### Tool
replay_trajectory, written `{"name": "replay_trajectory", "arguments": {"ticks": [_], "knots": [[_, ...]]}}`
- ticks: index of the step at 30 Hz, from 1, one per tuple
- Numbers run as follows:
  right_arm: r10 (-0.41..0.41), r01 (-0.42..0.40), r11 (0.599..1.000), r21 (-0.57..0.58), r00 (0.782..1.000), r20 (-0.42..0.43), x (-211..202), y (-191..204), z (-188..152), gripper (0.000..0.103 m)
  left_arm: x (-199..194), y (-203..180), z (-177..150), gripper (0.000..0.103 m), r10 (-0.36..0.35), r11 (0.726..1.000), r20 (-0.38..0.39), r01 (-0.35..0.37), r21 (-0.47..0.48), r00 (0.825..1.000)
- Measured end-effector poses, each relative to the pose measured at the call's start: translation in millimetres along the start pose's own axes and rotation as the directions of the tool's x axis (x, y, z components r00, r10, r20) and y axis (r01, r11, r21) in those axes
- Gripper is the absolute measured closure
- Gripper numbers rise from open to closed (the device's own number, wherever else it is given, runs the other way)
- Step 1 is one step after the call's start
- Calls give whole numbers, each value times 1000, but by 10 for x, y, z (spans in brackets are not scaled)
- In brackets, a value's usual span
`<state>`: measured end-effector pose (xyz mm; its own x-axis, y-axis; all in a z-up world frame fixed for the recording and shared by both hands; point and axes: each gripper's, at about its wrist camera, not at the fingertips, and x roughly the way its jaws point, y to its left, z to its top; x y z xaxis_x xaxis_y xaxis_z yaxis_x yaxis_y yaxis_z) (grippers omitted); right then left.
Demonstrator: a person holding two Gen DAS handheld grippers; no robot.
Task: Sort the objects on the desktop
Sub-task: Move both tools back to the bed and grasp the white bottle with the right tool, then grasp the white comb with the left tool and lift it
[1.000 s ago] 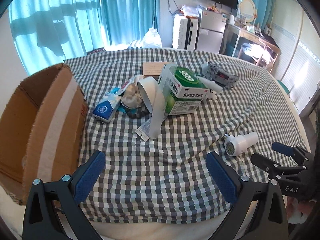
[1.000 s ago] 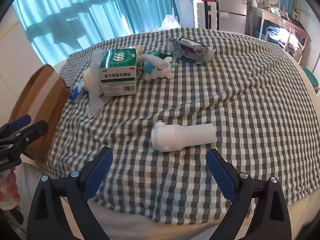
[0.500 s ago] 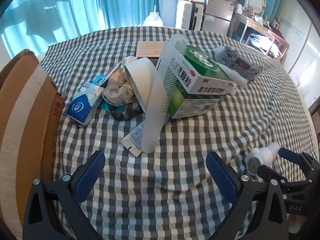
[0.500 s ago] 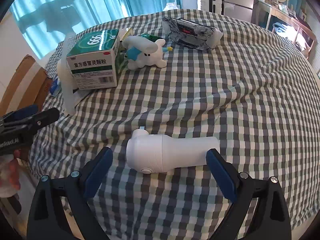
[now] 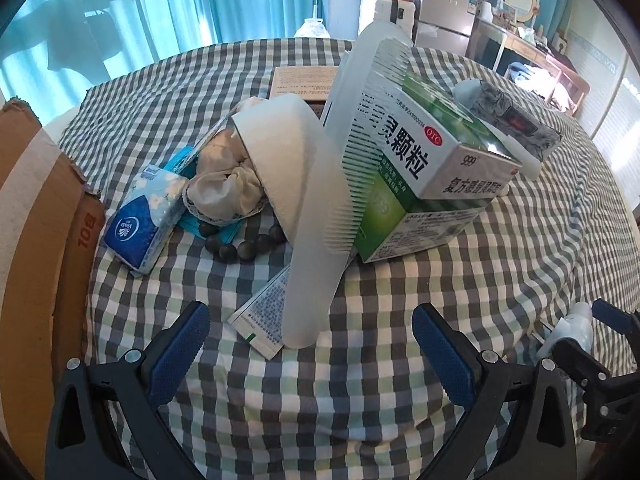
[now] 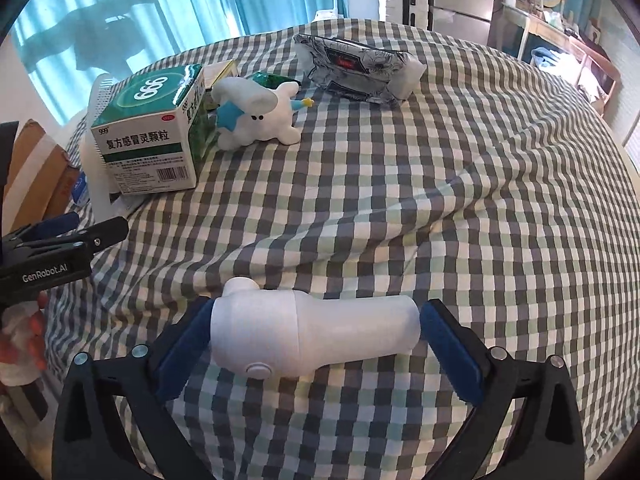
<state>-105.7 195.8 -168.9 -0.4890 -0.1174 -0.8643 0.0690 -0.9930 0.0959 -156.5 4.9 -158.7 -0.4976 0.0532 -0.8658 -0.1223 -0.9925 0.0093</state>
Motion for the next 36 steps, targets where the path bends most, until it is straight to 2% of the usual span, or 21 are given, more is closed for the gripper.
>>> {"name": "replay_trajectory", "arguments": {"ticks": [4,7,9,13,15,19,21,24,28,32,36], "knots": [[-18,20,999,25,998,-68,150,-22,1,1,-23,-8,17,2,2,1000,17,-3,12,1000],[3,0,999,52,998,-61,155,-70,9,1,-36,-21,43,23,-7,1000,18,6,20,1000],[27,-22,997,78,997,-69,178,-117,1,1,-17,-31,59,50,-22,999,-5,22,39,1000],[53,-48,993,104,997,-54,128,-198,-18,2,-44,-85,24,59,-53,996,-23,55,74,998],[56,-50,993,110,997,-58,128,-208,-28,2,-72,-104,12,72,-76,994,-25,78,78,997],[48,-42,994,104,997,-62,134,-206,-25,2,-103,-104,46,81,-86,993,-22,87,82,996],[49,-42,993,107,997,-60,137,-205,-25,2,-132,-101,62,92,-100,991,-17,101,84,995],[55,-48,992,116,997,-58,135,-197,-46,2,-214,-45,63,97,-107,989,-4,107,100,994],[59,-51,991,122,997,-58,155,-164,-72,2,-191,-43,100,97,-100,991,-20,101,89,995],[57,-50,991,124,997,-56,168,-163,-62,2,-75,-64,138,94,-102,994,-33,103,41,994],[59,-51,990,128,996,-60,165,-182,-71,2,33,-84,191,94,-100,994,-37,101,45,994]]}}
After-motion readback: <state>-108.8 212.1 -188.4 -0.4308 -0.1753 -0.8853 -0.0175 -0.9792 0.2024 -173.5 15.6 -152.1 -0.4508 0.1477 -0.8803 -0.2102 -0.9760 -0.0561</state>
